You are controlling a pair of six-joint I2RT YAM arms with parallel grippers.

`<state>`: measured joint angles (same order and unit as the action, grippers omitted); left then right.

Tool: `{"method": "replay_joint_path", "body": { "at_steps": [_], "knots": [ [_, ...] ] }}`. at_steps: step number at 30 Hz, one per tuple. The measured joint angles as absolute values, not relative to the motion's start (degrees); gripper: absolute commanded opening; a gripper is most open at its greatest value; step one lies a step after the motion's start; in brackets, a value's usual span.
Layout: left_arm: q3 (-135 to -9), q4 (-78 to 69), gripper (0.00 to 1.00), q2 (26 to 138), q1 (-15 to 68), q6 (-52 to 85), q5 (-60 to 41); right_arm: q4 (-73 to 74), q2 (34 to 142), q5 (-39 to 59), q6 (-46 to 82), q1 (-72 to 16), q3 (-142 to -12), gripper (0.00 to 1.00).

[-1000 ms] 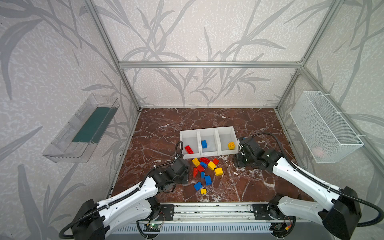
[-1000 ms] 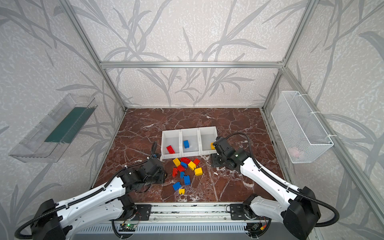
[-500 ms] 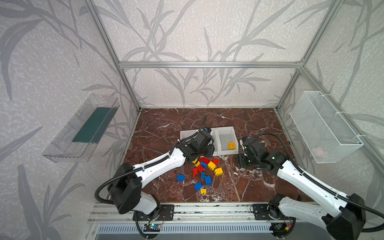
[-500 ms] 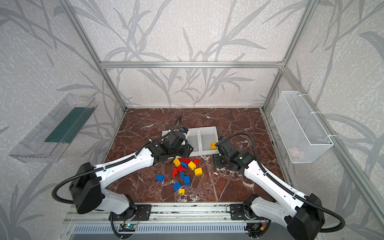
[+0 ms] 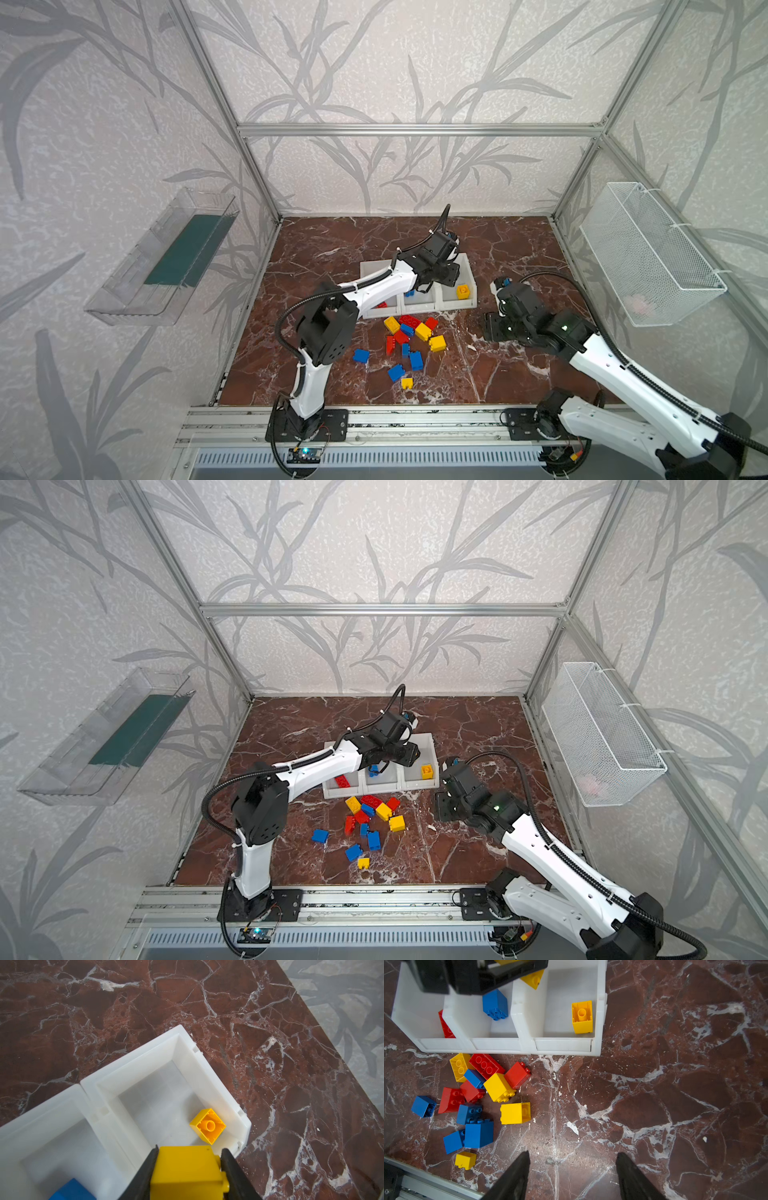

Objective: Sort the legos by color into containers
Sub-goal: 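Carry the yellow brick with the left gripper into the farthest compartment, release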

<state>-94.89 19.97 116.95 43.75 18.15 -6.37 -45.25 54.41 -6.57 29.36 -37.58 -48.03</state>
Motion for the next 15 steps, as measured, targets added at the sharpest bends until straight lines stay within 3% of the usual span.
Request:
{"method": "replay_joint_path", "body": {
  "at_steps": [6,15],
  "knots": [
    [-97.34,20.62,0.60,120.49,43.35,17.93,-6.44,-46.15,53.19,-6.90,30.02,-37.58,-47.66,0.67],
    [-97.43,20.47,0.64,120.20,43.00,18.06,-6.61,-47.00,53.01,-7.53,30.22,-37.58,-47.66,0.67]
  ]
}}
